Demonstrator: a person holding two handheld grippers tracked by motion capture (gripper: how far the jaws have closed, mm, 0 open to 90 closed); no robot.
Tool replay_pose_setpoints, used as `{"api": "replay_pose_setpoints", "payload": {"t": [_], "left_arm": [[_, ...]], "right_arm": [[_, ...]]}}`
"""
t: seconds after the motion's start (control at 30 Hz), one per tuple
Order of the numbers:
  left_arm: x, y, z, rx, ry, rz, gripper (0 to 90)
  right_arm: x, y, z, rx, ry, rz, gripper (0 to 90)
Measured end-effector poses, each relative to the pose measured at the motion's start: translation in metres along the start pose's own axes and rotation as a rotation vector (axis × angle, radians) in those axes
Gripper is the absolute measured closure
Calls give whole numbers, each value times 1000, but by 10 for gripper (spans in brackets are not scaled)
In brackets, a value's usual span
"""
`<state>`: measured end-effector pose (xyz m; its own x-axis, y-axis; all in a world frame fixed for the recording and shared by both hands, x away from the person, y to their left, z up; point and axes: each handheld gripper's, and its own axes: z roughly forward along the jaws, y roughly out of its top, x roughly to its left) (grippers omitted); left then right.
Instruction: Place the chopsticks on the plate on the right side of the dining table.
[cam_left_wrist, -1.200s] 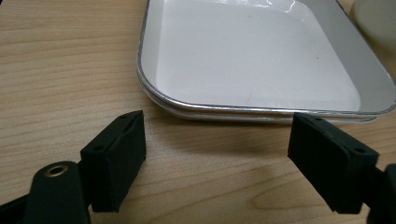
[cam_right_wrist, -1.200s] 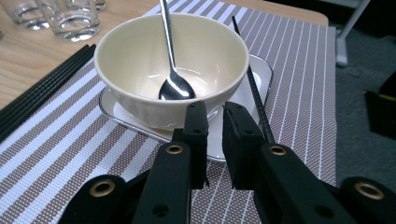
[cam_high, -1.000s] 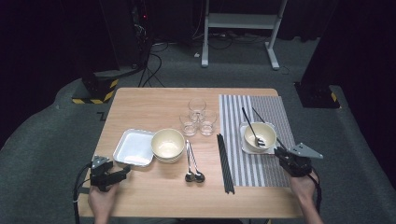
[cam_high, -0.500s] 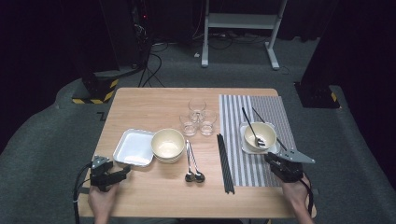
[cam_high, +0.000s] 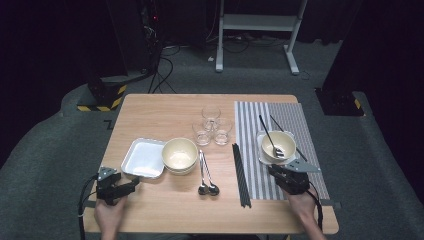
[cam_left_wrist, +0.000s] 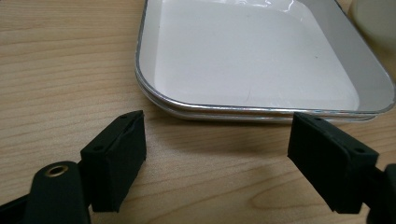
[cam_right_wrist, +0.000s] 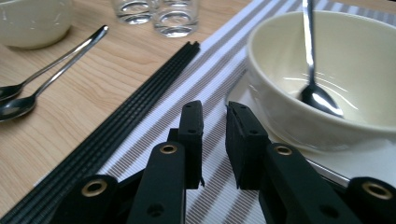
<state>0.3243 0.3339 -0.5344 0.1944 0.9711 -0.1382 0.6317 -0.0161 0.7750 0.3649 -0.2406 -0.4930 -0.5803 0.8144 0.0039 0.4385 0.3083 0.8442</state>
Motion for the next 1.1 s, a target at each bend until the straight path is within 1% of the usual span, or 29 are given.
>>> {"api": "replay_pose_setpoints", "payload": {"t": [0.03, 0.1, 0.2, 0.23, 0.33, 0.4, 0.43, 0.5, 0.53, 0.6, 0.67, 0.7, 0.8, 0.87, 0.9, 1.03, 1.1], "left_arm": [[0, 0, 0, 1, 0, 0, 194], [0, 0, 0, 1, 0, 1, 194], [0, 0, 0, 2, 4, 4, 194], [0, 0, 0, 2, 4, 4, 194], [0, 0, 0, 1, 4, 4, 194], [0, 0, 0, 1, 4, 4, 194], [-1, 0, 0, 1, 4, 3, 194], [-1, 0, 0, 1, 4, 3, 194], [0, 0, 0, 1, 3, 4, 194], [0, 0, 0, 0, 1, 1, 194], [0, 0, 0, 0, 0, 0, 194], [0, 0, 0, 0, -1, 0, 193], [0, 0, 0, 1, 1, 4, 192], [0, 0, 0, 1, 1, 4, 192], [0, 0, 0, 1, 1, 4, 192], [0, 0, 0, 1, 0, 3, 193], [0, 0, 0, 1, 0, 3, 192]], "right_arm": [[4, 2, 5, -2, 14, -4, 761], [6, 3, 7, 1, 19, -3, 761], [12, 6, 19, 15, 41, -3, 764], [12, 6, 19, 15, 41, -3, 764], [14, 7, 26, 22, 60, 15, 764], [15, 9, 32, 36, 81, 28, 764], [17, 12, 37, 41, 90, 23, 764], [19, 14, 40, 47, 96, 21, 763], [24, 18, 45, 54, 104, 10, 764], [25, 20, 47, 56, 106, 7, 764], [30, 22, 54, 65, 119, 7, 764], [31, 24, 60, 73, 154, 28, 764], [33, 25, 64, 75, 163, 30, 763], [37, 26, 69, 88, 170, 28, 764], [41, 28, 73, 100, 166, 16, 763], [46, 31, 77, 113, 163, 2, 762], [49, 33, 81, 131, 164, -7, 761]]}}
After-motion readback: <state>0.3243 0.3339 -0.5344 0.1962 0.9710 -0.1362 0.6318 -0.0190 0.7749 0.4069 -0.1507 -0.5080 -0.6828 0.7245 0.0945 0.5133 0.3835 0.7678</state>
